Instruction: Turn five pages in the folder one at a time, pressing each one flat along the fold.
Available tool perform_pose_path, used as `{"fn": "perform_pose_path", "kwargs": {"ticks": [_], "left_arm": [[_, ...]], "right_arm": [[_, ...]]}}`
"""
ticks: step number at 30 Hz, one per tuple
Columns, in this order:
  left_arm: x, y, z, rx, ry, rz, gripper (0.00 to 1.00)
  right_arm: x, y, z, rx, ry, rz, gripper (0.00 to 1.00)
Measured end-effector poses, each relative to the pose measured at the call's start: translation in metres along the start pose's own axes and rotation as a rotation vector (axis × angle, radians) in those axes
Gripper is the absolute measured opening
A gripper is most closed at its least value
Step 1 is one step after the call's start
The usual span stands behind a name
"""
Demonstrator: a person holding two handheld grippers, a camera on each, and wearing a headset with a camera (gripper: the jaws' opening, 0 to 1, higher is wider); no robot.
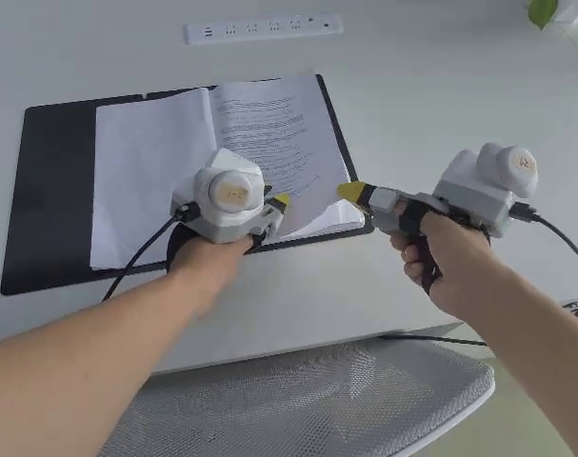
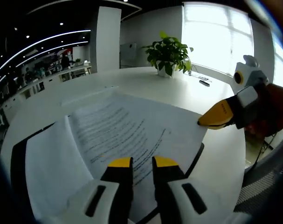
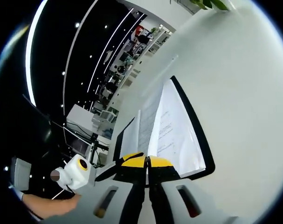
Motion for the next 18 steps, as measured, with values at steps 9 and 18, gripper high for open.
{"fn": "perform_pose_path", "kwargs": {"ticks": [9,18], "left_arm": [[0.043,-0.006,0.034,0.048,0.053,-0.032,0.15],[0.093,-0.015,0.061,0.100,0.088,-0.067,0.14]], "right_arm": [[-0.008,-0.003,0.045,0.085,0.088,0.001,0.00],[-0.030,-0.015,0.088,0.158,0.169,0.049,0.00]]}}
Point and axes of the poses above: the centre of the closed fingertips' face, and the gripper's own axes: x roughly backward along the fingers, z roughly to its left, y roughly out of its top, the point moved 8 cm from there along x, roughly backward along the fingers, and after that the axes turned 5 degrees about z, right-handed, at the moved point
